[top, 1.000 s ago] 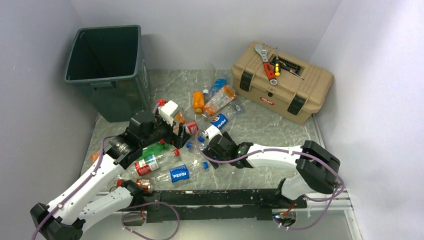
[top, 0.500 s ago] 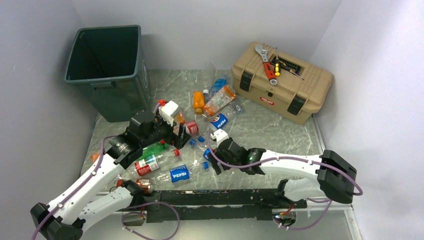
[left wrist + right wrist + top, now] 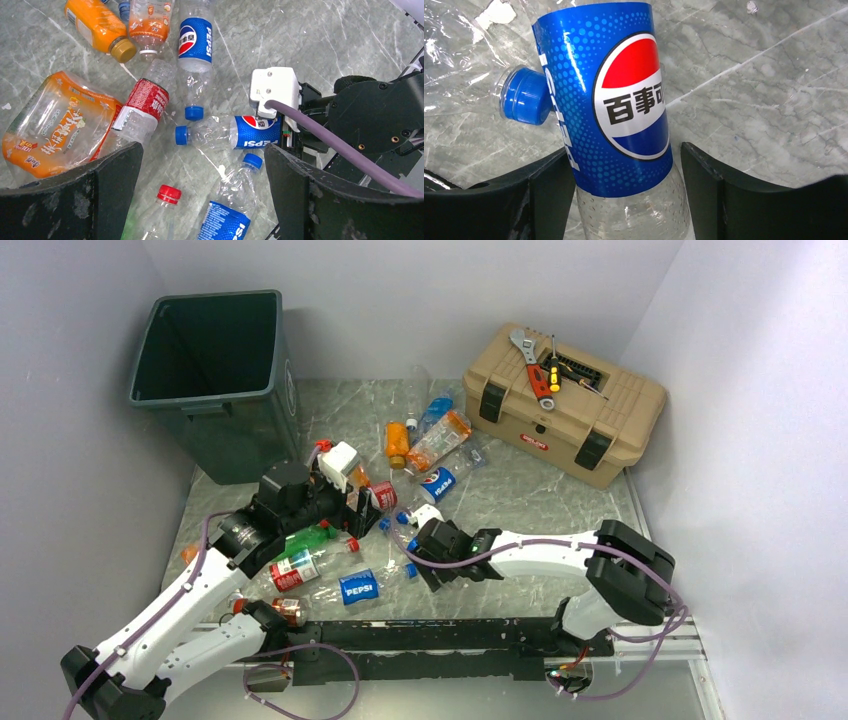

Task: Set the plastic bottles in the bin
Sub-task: Pick up the plastic bottle at the center of the board.

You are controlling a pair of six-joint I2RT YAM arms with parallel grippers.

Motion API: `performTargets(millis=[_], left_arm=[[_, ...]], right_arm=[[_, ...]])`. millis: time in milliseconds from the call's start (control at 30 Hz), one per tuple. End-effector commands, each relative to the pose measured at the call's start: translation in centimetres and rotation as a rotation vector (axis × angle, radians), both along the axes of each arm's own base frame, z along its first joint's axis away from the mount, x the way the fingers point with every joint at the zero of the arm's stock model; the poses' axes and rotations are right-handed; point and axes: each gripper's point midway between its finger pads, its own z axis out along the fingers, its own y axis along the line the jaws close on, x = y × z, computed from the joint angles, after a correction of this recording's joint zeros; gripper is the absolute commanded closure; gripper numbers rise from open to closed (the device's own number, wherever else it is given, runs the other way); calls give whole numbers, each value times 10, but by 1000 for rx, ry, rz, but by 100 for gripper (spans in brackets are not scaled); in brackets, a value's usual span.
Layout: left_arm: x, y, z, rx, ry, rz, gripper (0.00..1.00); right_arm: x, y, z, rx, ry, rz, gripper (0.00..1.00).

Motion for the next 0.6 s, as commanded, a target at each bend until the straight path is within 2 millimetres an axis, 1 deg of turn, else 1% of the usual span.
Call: performTargets(millis=[0, 133, 233, 367, 400, 433, 467, 567], left_arm=[[0, -2, 16, -34, -39, -11, 4], [-1, -2, 17, -36, -40, -13, 4], [0, 0, 18, -38, -48, -2, 4], [1, 5, 24, -54, -75, 28, 3], [1, 6, 27, -61, -86, 38, 3], [1, 8, 30, -71, -98, 49, 3], [2, 10, 33, -80, -112, 61, 2], [2, 17, 47, -123, -159, 104, 1]], right_arm=[[1, 2, 5, -3, -5, -2, 28], [0, 2, 16, 22, -16, 1, 39], [-1, 3, 34, 57, -30, 10, 46], [-4, 8, 67, 131, -56, 35, 51], [-4, 10, 82, 164, -71, 41, 52], [-5, 8, 87, 169, -73, 45, 52], [-5, 9, 101, 201, -88, 50, 53], [-6, 7, 133, 265, -124, 53, 54]])
